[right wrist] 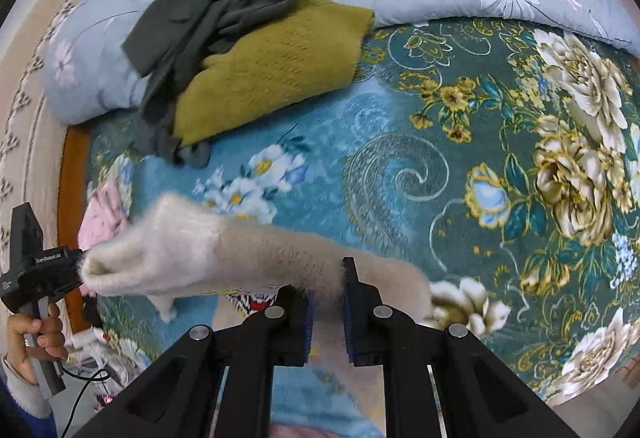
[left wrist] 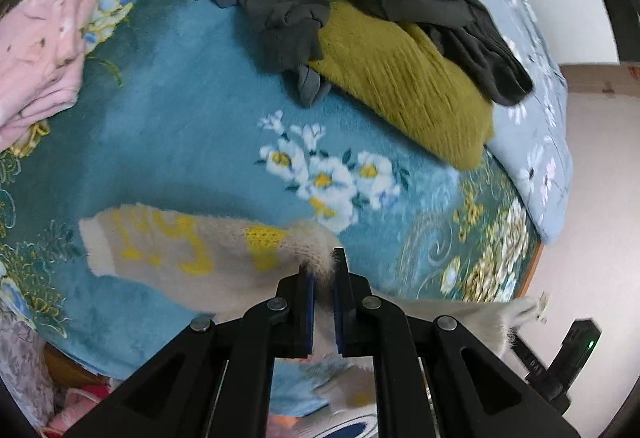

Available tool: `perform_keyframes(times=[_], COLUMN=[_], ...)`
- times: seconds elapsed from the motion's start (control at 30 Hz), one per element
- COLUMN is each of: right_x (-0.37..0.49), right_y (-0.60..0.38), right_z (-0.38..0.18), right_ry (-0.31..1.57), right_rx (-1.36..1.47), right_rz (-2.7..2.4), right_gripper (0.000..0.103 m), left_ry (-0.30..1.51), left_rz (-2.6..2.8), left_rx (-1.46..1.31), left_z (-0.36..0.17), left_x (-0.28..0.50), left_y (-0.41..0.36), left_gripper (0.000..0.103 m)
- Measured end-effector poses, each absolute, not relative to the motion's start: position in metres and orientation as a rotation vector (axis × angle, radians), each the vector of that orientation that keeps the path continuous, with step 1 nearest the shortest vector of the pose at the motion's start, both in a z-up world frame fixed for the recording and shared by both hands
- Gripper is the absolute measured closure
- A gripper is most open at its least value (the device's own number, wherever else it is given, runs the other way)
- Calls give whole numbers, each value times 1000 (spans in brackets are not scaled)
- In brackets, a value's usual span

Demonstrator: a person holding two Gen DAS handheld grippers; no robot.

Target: Fold clothes

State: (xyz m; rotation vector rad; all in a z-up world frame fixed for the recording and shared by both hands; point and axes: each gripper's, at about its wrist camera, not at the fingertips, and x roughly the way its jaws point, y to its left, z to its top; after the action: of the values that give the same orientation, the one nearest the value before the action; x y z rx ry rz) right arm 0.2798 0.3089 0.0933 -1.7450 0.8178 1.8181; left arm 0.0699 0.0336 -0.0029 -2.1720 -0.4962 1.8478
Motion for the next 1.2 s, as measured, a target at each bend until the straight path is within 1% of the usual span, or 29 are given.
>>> perform_keyframes(times=[0.27, 0.37, 0.53, 0.6, 0.63, 0.67, 0.73, 0.83, 0.9, 1.03, 1.13, 1.2], right_x=[238, 224, 201, 197, 195, 194, 190, 191, 197, 228, 259, 272], right_y=[361, 373, 386, 391, 393, 395, 400, 402, 402, 378, 342, 317], right_z=[36, 12, -14, -19, -19, -19, -15, -4, 5, 15, 6, -9], right_ry=[856, 869, 864, 859, 858, 858, 857, 865, 895, 975, 1034, 1038], right_rx=[-1777, -1805, -1830, -1827, -1815, -1803, -1775, -1713, -1651, -1543, -1544, -1585], right_rz=[1701, 1653, 1608, 1614, 1628, 1643, 1678, 1707, 1721, 1736, 1700, 1673], right_gripper=[90, 89, 86, 82, 77, 69, 61, 61, 60, 47, 45, 45], left_ry=[-640, -662, -818, -856, -859, -859, -857, -833, -779, -578, -444, -420], left_rz=[1769, 1759, 1758, 1767, 1767, 1769, 1787, 1820, 1839, 1903, 1916, 1909], left_rx=[-2384, -2385, -2327, -2279, -2254, -2230, -2187, -2121, -2074, -2031, -2039, -2070], left_z=[-61, -77, -92, -91, -89, -87, -79, -63, -51, -36, -36, -40], left_x=[12, -4, -24, -31, -33, -35, -38, -35, -27, 11, 49, 70], left_y=[62, 73, 78, 79, 80, 81, 79, 76, 75, 69, 60, 48], left_gripper=[95, 93, 87, 86, 84, 84, 83, 78, 76, 71, 71, 71])
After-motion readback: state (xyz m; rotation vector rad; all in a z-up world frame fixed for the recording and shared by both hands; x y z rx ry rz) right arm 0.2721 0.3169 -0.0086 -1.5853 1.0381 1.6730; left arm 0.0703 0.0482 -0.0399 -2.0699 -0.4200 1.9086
